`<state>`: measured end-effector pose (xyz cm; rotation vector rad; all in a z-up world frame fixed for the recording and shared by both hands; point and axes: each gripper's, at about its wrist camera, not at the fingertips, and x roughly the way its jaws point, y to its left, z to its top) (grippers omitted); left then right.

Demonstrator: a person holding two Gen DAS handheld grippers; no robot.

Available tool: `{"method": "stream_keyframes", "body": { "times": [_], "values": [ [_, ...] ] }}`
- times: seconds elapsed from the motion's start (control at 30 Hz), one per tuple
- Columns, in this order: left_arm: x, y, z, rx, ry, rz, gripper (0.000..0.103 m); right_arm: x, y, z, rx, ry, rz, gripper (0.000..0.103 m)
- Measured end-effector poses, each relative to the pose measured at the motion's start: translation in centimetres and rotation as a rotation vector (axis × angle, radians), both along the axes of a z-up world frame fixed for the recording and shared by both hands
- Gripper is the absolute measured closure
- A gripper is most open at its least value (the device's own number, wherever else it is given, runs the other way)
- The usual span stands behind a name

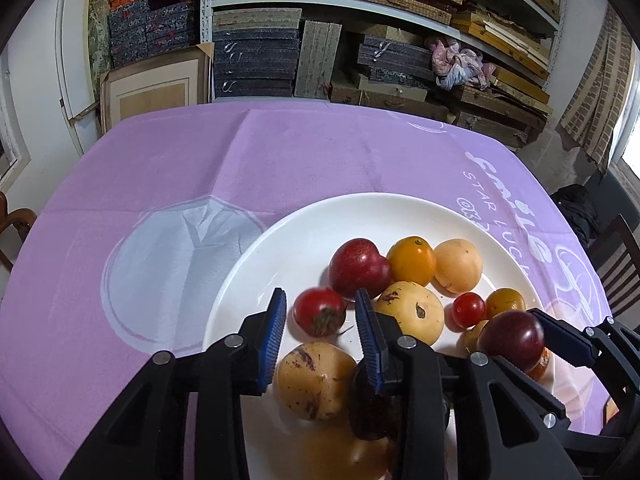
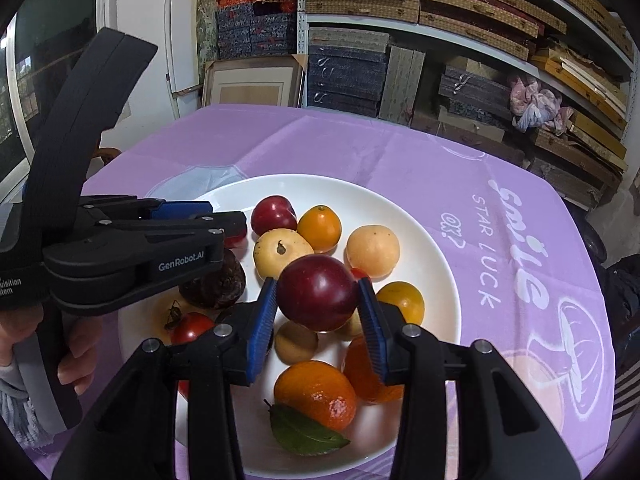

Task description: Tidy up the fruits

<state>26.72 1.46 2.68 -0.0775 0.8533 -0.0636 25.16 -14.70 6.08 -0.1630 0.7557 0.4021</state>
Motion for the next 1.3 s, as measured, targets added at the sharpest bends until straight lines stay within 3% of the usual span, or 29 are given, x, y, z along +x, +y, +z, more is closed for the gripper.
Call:
{"method": "stream_keyframes", "body": {
  "times": [0.1, 0.27, 0.33, 0.4, 0.53, 0.6, 0.77, 0.93, 1.13, 1.3],
  "values": [
    [-0.3, 0.3, 0.6, -0.004, -0.012, 0.014, 0.048, -0.5, -0.6, 0.5, 0.017, -0.014, -0.006, 0.063],
    [-3.0, 1.6, 4.1, -0.011, -0.080, 0.059, 0.040, -3.4, -2.0, 4.2, 0.079, -0.089, -0.016, 0.062],
    [-4.8, 2.2, 5.8, -0.008, -0.120, 0.079, 0.029, -5.4, -2.8, 6.2, 0.106, -0.147, -0.028, 0.052],
    [-7.1, 2.7, 7.6, 0.005, -0.171, 0.105, 0.021, -7.8, -3.7, 8.1, 0.131, -0.210, -0.036, 0.036],
    [-11.6, 2.6, 9.7, 0.034, -0.231, 0.118, 0.018, -12.9, -4.7, 10.6, 0.133, -0.299, -0.038, 0.029],
    [-14.1, 2.3, 9.9, 0.043, -0.246, 0.121, 0.018, -15.3, -5.2, 11.0, 0.132, -0.327, -0.053, 0.018],
    [-19.7, 1.1, 8.9, 0.054, -0.263, 0.142, 0.009, -20.1, -6.4, 10.2, 0.156, -0.315, -0.106, 0.008],
    [-23.2, -0.8, 5.5, 0.064, -0.207, 0.114, 0.008, -22.0, -7.0, 6.6, 0.162, -0.236, -0.145, 0.006],
    [-23.4, -1.3, 1.3, 0.040, -0.117, 0.105, 0.008, -20.7, -7.6, 2.8, 0.154, -0.149, -0.203, 0.005],
    [-22.4, -1.3, 0.4, 0.069, -0.117, 0.116, 0.008, -18.5, -7.9, 1.5, 0.147, -0.119, -0.257, 0.004]
  ]
}}
